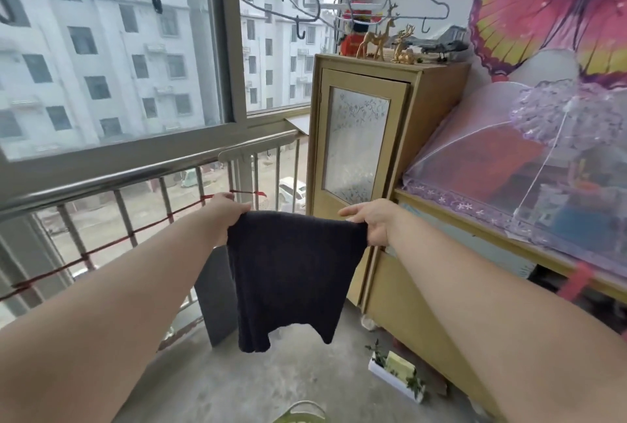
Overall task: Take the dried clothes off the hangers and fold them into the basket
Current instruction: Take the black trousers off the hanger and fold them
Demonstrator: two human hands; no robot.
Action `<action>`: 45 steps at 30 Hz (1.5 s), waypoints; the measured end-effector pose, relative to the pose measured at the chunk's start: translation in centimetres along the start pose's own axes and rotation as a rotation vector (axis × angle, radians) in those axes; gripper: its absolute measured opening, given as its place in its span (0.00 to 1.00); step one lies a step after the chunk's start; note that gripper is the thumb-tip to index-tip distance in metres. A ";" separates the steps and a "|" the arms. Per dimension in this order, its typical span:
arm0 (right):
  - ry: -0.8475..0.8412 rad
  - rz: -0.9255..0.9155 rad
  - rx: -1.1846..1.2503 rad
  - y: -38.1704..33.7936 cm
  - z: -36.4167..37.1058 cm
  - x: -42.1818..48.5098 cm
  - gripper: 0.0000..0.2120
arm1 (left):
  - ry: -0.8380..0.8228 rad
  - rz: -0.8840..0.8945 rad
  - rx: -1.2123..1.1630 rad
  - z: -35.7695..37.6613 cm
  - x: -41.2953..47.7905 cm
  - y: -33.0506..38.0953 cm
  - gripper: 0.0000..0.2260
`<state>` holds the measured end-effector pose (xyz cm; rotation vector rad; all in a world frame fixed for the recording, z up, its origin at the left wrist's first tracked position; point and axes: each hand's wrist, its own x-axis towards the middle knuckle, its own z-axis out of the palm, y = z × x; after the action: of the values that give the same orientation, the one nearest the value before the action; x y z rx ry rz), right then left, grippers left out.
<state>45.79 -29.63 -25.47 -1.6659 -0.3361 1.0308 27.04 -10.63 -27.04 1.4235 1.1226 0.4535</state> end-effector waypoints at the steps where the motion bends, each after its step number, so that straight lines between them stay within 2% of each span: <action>1: -0.030 -0.012 0.083 -0.5 -0.3 0.1 0.15 | -0.032 0.000 -0.033 -0.1 0.3 0.0 0.14; 3: -0.133 -0.049 0.206 -1.4 -0.7 -0.1 0.14 | -0.074 -0.009 -0.082 -0.3 0.4 0.4 0.09; 4: -0.199 -0.074 0.118 -1.6 -0.7 -0.2 0.17 | -0.097 -0.028 -0.093 -0.3 0.2 0.7 0.08; 6: -0.257 -0.115 -0.404 -1.0 -0.3 -0.1 0.23 | -0.188 -0.060 -0.051 -0.3 0.0 1.1 0.10; 8: -0.220 -0.140 -0.929 0.0 0.7 0.2 0.29 | -0.323 -0.091 0.061 -0.6 -0.2 1.2 0.18; 10: -0.158 -0.192 -1.289 0.8 1.6 0.6 0.32 | -0.424 -0.109 0.200 -0.7 -0.3 0.9 0.20; 12: -0.114 -0.245 -1.499 1.4 2.3 0.9 0.33 | -0.465 -0.101 0.385 -0.6 -0.4 0.2 0.20; 15: -0.090 -0.279 -1.513 2.5 2.2 1.7 0.30 | -0.445 -0.065 0.690 -0.3 -0.2 -1.4 0.22; 19: -0.114 -0.302 -1.542 3.6 2.2 2.4 0.20 | -0.412 0.051 1.225 0.3 -0.3 -2.8 0.28; 21: -0.146 -0.271 -1.590 4.0 2.4 2.8 0.20 | -0.382 0.119 1.380 1.0 -0.1 -3.7 0.29; 24: -0.142 -0.237 -1.742 5.2 2.8 3.6 0.19 | -0.303 0.206 1.441 1.6 0.7 -5.8 0.27; 26: -0.078 -0.308 -1.902 6.1 2.7 4.0 0.19 | -0.237 0.292 1.486 1.7 1.4 -7.3 0.27; 28: -0.071 -0.379 -1.961 7.2 2.4 4.8 0.16 | -0.208 0.342 1.507 1.7 2.4 -8.8 0.26; 32: -0.089 -0.362 -1.862 10.0 2.0 6.3 0.10 | -0.231 0.336 1.552 2.3 3.1 -11.5 0.17; 38: -0.039 -0.347 -1.798 15.4 1.8 9.0 0.06 | -0.225 0.331 1.538 4.0 4.8 -16.3 0.14; 45: -0.088 -0.268 -1.768 23.8 1.9 13.0 0.10 | -0.268 0.254 1.502 6.4 7.7 -25.1 0.11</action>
<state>45.32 -28.33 -52.62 -2.8882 -1.8399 0.4394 26.78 -12.07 -54.03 2.8106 1.0254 -0.5918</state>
